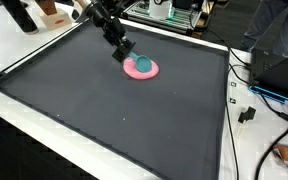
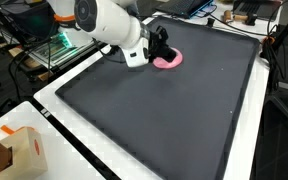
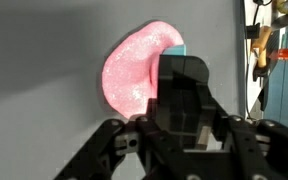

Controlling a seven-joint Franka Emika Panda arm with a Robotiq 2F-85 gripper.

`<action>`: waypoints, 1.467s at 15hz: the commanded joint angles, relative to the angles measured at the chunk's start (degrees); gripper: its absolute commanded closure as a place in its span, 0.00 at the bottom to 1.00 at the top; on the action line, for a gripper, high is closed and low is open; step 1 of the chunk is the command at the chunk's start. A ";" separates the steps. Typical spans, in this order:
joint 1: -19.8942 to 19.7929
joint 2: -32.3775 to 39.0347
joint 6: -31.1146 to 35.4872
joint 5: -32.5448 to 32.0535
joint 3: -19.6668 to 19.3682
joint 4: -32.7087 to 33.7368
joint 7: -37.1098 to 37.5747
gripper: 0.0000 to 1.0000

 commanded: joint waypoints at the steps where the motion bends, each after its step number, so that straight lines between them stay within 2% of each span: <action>1: 1.84 3.44 5.72 -2.84 1.02 0.26 1.07 0.74; 13: 0.61 2.37 5.28 -3.85 0.33 -0.25 3.78 0.74; 17: 0.89 -0.03 3.40 -4.28 0.75 0.00 6.65 0.74; 22: 1.96 -5.17 2.67 -8.17 1.50 -0.42 12.23 0.74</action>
